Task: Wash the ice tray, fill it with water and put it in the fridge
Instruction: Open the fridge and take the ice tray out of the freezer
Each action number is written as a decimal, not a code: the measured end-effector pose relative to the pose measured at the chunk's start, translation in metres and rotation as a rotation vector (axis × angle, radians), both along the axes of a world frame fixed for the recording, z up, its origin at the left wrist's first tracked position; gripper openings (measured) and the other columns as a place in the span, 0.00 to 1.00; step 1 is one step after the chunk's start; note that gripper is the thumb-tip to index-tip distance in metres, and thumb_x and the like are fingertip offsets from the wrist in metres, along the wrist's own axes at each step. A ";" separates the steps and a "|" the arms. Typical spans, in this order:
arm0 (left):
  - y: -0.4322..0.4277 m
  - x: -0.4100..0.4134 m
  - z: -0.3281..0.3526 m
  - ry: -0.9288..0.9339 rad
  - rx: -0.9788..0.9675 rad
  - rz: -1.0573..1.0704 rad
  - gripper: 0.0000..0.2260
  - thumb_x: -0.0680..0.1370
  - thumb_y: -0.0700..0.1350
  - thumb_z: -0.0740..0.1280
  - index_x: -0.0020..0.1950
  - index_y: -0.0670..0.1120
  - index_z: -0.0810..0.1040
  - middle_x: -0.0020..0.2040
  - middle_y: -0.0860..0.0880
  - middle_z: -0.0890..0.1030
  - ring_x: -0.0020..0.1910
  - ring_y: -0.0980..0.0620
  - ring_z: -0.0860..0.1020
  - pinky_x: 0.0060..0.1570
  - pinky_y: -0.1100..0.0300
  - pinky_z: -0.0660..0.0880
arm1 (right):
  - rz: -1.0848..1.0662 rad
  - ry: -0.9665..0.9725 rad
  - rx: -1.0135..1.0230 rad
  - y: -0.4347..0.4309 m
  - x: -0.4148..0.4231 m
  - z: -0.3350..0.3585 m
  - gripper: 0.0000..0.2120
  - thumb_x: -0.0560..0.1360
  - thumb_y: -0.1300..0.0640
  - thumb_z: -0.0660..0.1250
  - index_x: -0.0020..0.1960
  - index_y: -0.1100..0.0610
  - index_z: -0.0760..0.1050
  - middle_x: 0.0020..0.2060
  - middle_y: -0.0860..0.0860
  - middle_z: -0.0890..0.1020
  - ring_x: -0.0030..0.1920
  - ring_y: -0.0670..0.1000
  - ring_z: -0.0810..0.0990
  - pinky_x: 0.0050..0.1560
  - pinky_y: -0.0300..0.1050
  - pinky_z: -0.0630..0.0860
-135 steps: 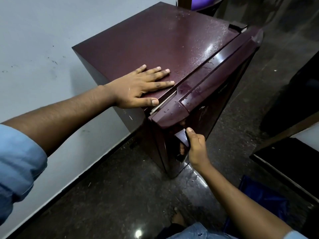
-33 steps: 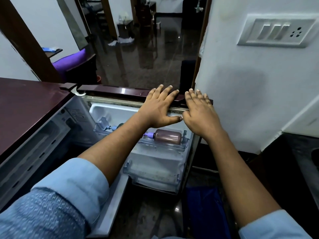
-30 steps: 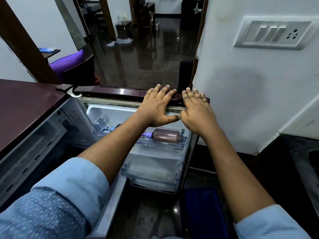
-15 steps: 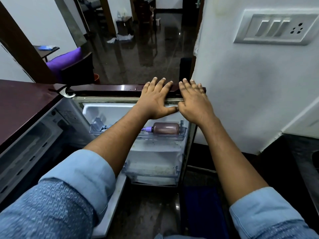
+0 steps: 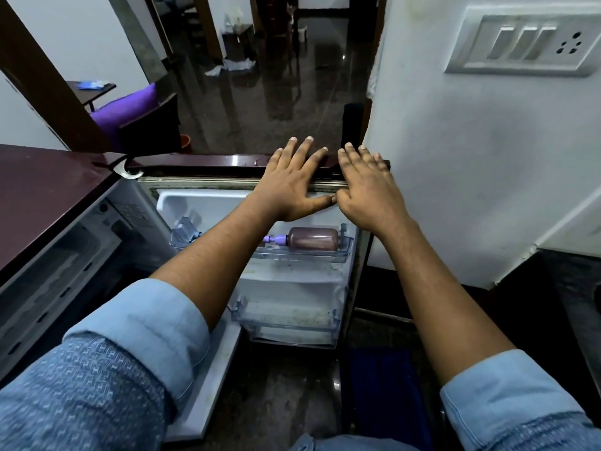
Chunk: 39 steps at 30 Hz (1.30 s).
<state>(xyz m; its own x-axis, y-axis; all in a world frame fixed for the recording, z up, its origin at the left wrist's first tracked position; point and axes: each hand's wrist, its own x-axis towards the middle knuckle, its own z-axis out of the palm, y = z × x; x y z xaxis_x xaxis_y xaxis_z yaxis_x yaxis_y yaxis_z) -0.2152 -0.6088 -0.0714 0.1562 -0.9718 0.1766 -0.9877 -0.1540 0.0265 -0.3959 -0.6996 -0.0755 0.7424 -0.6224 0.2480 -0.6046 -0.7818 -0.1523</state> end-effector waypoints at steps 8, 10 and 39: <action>0.010 0.006 -0.004 -0.118 0.008 -0.020 0.44 0.78 0.77 0.49 0.87 0.56 0.44 0.88 0.45 0.41 0.86 0.38 0.38 0.81 0.31 0.37 | 0.015 -0.014 -0.067 -0.001 -0.003 -0.015 0.38 0.84 0.37 0.50 0.86 0.55 0.43 0.86 0.53 0.45 0.85 0.54 0.40 0.83 0.54 0.38; 0.011 0.009 -0.003 -0.115 0.012 -0.002 0.44 0.77 0.78 0.47 0.87 0.56 0.44 0.88 0.45 0.41 0.86 0.39 0.38 0.79 0.28 0.36 | 0.020 -0.024 -0.067 -0.001 -0.003 -0.016 0.40 0.83 0.33 0.46 0.86 0.54 0.42 0.85 0.52 0.44 0.85 0.53 0.39 0.83 0.55 0.38; 0.047 0.013 -0.007 -0.141 -0.014 0.128 0.43 0.78 0.78 0.50 0.87 0.59 0.45 0.88 0.46 0.41 0.86 0.38 0.40 0.75 0.22 0.37 | 0.131 -0.088 -0.073 0.007 0.019 -0.018 0.43 0.82 0.30 0.46 0.86 0.58 0.45 0.85 0.57 0.47 0.85 0.56 0.42 0.83 0.58 0.38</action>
<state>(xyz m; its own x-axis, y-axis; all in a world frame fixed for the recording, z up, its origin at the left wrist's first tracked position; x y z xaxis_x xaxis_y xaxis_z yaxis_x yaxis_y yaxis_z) -0.2025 -0.5621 -0.0784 0.2515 -0.9428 0.2189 -0.9541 -0.2795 -0.1079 -0.3772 -0.6926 -0.0931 0.7896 -0.4995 0.3565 -0.4836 -0.8641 -0.1396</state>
